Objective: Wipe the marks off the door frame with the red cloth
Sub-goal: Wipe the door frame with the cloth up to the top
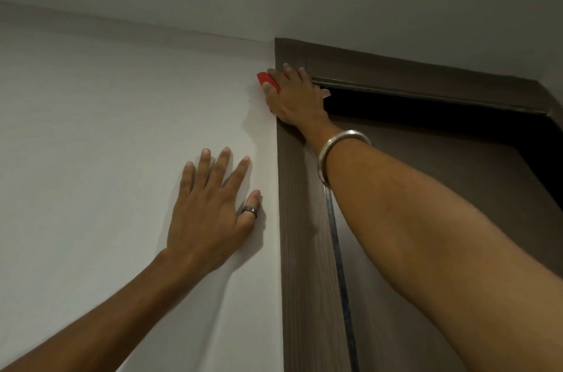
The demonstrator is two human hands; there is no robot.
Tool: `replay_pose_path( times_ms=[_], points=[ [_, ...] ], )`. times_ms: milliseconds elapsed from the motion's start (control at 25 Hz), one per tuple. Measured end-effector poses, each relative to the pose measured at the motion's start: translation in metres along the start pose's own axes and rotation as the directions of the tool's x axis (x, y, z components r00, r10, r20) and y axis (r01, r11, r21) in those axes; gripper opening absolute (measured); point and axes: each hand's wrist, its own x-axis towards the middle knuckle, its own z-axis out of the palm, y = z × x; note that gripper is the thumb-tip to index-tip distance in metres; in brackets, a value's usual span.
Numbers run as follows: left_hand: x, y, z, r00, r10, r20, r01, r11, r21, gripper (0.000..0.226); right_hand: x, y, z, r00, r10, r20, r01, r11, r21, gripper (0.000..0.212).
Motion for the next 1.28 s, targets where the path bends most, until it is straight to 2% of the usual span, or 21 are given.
replay_pose_path(
  times_ms=[320,600,920,1160,1280],
  points=[
    [-0.006,-0.001,0.000,0.999,-0.002,0.035,0.000,0.999,0.052,0.079,-0.027,0.006,0.007,0.996,0.051,-0.070,-0.046,0.997,0.067,0.058],
    [-0.042,0.010,-0.004,0.998,-0.049,0.050,0.048,0.998,0.029,0.080,-0.129,-0.011,0.022,0.986,0.138,-0.092,-0.124,0.982,0.142,0.060],
    [-0.175,0.027,0.005,1.000,-0.005,0.030,0.004,1.000,0.026,0.079,-0.310,-0.035,0.032,0.984,0.167,-0.067,-0.158,0.980,0.124,0.066],
    [-0.296,0.032,-0.006,0.985,-0.044,0.168,0.030,0.996,0.083,0.077,-0.453,-0.061,0.035,0.975,0.215,-0.062,-0.213,0.976,0.039,0.064],
    [-0.352,0.040,-0.015,0.962,-0.076,0.262,0.052,0.994,0.096,0.077,-0.516,-0.071,0.035,0.973,0.230,0.009,-0.230,0.973,0.012,0.065]
  ],
)
